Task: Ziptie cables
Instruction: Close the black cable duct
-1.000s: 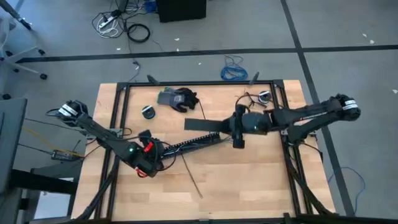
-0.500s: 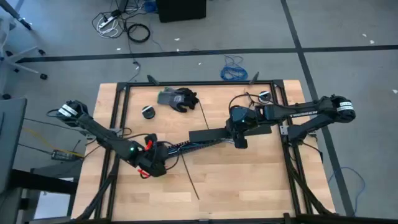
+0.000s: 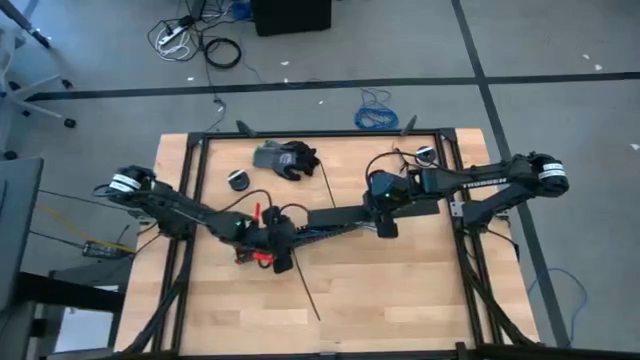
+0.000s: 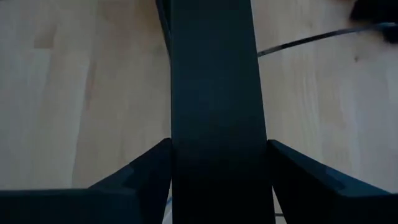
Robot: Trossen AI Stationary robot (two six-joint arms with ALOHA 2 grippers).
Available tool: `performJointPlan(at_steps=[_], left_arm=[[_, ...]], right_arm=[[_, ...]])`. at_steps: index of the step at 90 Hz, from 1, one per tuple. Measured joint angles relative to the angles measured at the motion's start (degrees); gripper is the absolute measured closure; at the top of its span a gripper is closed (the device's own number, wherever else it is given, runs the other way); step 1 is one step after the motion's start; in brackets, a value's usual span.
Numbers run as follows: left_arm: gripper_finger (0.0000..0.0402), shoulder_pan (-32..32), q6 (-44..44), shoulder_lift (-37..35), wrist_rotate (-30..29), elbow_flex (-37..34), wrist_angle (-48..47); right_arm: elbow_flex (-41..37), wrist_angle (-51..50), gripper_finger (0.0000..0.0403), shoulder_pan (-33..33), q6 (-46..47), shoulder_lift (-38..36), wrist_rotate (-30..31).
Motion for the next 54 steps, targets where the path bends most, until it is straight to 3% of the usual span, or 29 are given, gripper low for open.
performJointPlan(at_steps=[19, 54], left_arm=[[0.0202, 2.94, 0.30, 1.78, 1.23, 0.02, 2.12], [0.0153, 4.52, 6.90, 7.18, 4.57, 0.10, 9.83]], right_arm=[[0.00, -0.71, 0.0171, -0.37, -0.18, 0.00, 0.12], [0.00, -1.12, 0.0171, -2.05, -0.68, -0.04, 0.12]])
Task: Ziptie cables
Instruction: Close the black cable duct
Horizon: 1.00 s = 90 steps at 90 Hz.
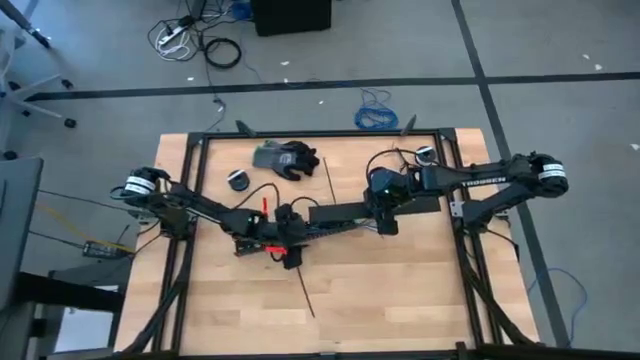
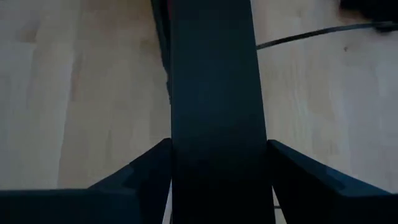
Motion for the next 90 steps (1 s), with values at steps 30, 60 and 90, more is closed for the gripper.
performJointPlan(at_steps=[30, 60, 90], left_arm=[[0.0321, -0.71, -2.65, 1.68, -1.76, 0.31, -1.30], [0.0397, -3.00, -7.02, 0.68, 2.14, 0.86, -7.33], [0.0399, -7.77, -12.93, -3.74, 4.34, 0.60, -18.55]], right_arm=[[0.04, -1.74, 0.0171, -0.79, 0.00, 0.03, -0.02], [0.04, -3.61, 0.0171, -0.22, 1.03, 0.02, -2.47], [0.00, -3.13, 0.0169, 4.29, 2.62, 0.68, -6.68]])
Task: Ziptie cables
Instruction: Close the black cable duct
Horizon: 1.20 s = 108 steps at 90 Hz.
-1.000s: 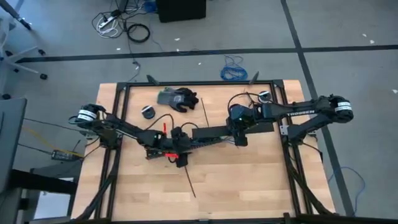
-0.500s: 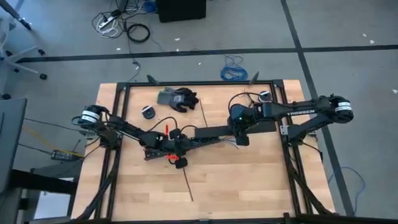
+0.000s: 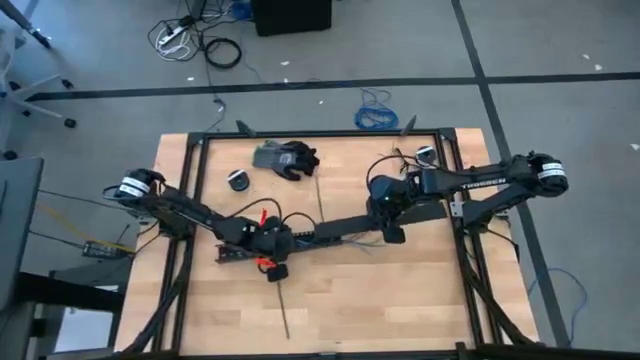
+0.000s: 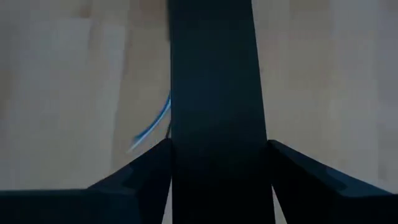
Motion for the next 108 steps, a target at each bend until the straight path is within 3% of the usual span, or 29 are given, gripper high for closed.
performJointPlan(at_steps=[17, 30, 57, 71, 108], left_arm=[[0.0396, -2.24, -1.79, -0.31, 4.83, 0.02, -0.91], [0.0371, -3.14, -1.57, -0.22, 6.05, -0.03, -1.07], [0.0224, -3.26, -6.10, -0.11, 2.78, -0.21, -0.28], [0.0172, -3.26, -5.66, -0.11, 2.61, -0.15, 2.97], [0.0150, -3.28, -1.76, -0.14, 3.42, 3.92, 4.93]], right_arm=[[-0.02, 1.39, 0.0167, 2.90, -0.04, 1.85, 0.31], [0.00, 2.17, 0.0168, 3.14, -1.05, 3.03, 0.63], [-0.02, 3.28, 0.0168, 3.21, -1.01, 4.32, 0.69], [-0.02, 3.74, 0.0167, 3.21, -0.02, 4.32, 0.68], [-0.02, 3.89, 0.0167, 3.40, 2.16, 4.32, 0.67]])
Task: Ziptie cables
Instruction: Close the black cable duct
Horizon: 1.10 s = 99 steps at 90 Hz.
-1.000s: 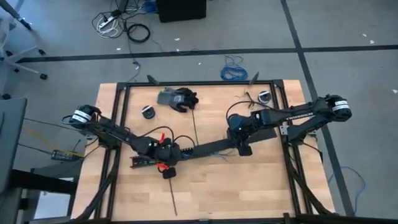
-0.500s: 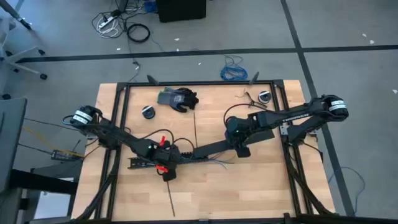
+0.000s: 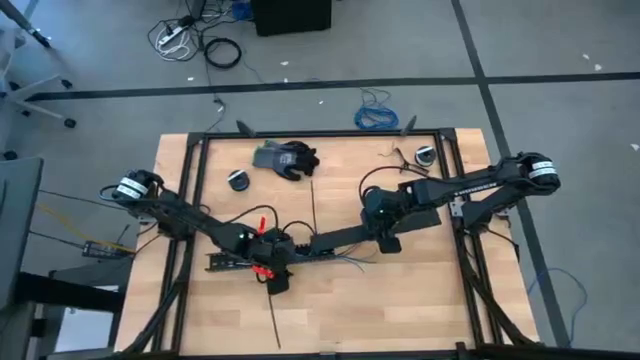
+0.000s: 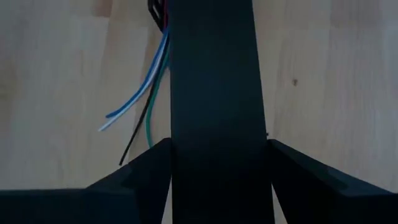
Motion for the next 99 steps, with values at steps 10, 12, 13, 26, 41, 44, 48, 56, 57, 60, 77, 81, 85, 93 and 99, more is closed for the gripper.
performJointPlan(at_steps=[10, 12, 13, 26, 41, 44, 48, 56, 57, 60, 77, 81, 85, 93, 99], left_arm=[[0.0150, 0.00, 1.74, -0.02, -0.56, 2.74, -2.85], [0.0150, 0.00, 2.09, -0.02, -1.08, 3.34, -3.97], [0.0150, 0.00, 2.31, -0.02, -1.50, 3.62, -4.55], [0.0150, 0.00, 5.72, -0.02, -7.94, 6.39, -9.73], [0.0150, 0.50, 10.03, 0.33, -11.50, 6.66, -9.98], [0.0149, 0.80, 10.77, 0.39, -11.52, 6.64, -10.08], [0.0146, 1.21, 11.06, 0.39, -11.81, 6.64, -9.94], [0.0135, 1.61, 11.03, 0.39, -12.50, 6.64, -9.36], [0.0134, 1.62, 11.05, 0.39, -12.52, 6.64, -9.23], [0.0127, 1.61, 11.06, 0.39, -12.52, 6.64, -8.73], [0.0077, 1.46, 11.00, 0.94, -13.71, 6.59, -7.47], [0.0065, 1.48, 10.75, 1.03, -14.45, 6.58, -7.30], [0.0054, 1.46, 9.77, 1.10, -14.84, 6.62, -7.13], [0.0038, 1.46, 7.88, 1.27, -14.82, 6.62, -7.42], [0.0029, 1.46, 7.74, 1.27, -14.84, 6.62, -7.40]], right_arm=[[0.00, 0.00, 0.0166, 0.00, 0.02, 0.00, -0.02], [0.00, 0.00, 0.0167, 0.00, 0.01, 0.00, -0.02], [0.00, 0.00, 0.0167, 0.00, 0.02, 0.00, -0.01], [0.00, 0.00, 0.0167, 0.00, 0.55, 0.00, -0.04], [0.00, 0.04, 0.0166, 0.30, 0.98, 0.00, -0.26], [0.00, 0.15, 0.0166, 0.41, 0.98, 0.00, -0.29], [0.00, 0.45, 0.0167, 0.59, 1.02, 0.00, -0.42], [0.00, 0.57, 0.0166, 0.76, 1.24, 0.00, -0.52], [0.00, 0.57, 0.0166, 0.76, 1.31, 0.00, -0.52], [0.00, 0.62, 0.0166, 0.74, 1.36, 0.00, -0.50], [0.00, 0.96, 0.0166, 0.74, 1.38, -0.02, -0.46], [0.00, 0.98, 0.0166, 0.74, 1.38, -0.02, -0.46], [0.00, 1.01, 0.0166, 0.74, 1.38, -0.02, -0.46], [0.00, 1.09, 0.0165, 0.74, 1.81, -0.02, -0.44], [0.00, 1.09, 0.0166, 0.87, 2.43, -0.02, -0.45]])
